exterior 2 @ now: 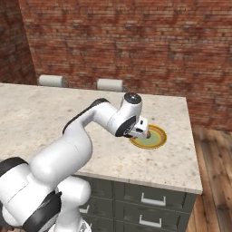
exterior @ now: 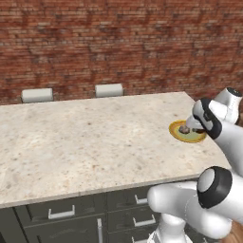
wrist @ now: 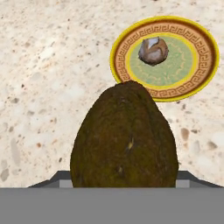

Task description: Pick the avocado and bread from the counter and place them on the plate. Then pick the jam from the cabinet and place it next to the plate. Lastly close the cabinet door.

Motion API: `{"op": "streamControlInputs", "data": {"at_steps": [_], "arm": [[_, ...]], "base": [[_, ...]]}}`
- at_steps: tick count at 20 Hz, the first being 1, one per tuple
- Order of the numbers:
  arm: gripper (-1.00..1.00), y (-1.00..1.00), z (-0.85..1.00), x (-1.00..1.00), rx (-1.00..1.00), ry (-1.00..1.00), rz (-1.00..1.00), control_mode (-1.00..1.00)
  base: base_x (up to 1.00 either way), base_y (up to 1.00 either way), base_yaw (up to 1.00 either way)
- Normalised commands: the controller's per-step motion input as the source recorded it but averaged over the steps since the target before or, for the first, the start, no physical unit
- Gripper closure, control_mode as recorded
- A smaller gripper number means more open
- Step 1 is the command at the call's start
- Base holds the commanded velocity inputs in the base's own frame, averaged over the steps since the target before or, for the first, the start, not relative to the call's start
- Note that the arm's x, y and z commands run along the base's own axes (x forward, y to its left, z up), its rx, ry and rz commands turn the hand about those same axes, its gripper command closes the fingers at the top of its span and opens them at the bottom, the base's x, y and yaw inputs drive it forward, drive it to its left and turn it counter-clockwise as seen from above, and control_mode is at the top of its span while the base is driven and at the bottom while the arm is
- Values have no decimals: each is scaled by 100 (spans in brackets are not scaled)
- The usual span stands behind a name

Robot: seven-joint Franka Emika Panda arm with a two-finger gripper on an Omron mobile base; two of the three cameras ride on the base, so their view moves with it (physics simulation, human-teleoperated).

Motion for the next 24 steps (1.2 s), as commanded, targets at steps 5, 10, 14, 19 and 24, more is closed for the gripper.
{"op": "streamControlInputs", "data": {"at_steps": [5,10,14,19,24], "arm": [[100,-17,-27,38,0,0,0,-100],[100,-19,-25,42,0,0,0,-100],[100,-19,-30,45,0,0,0,-100],[100,-31,-24,45,0,0,0,-100],[100,-17,-21,26,0,0,0,-100]], "base": [[0,0,0],[0,0,0],[0,0,0],[0,0,0],[0,0,0]]}}
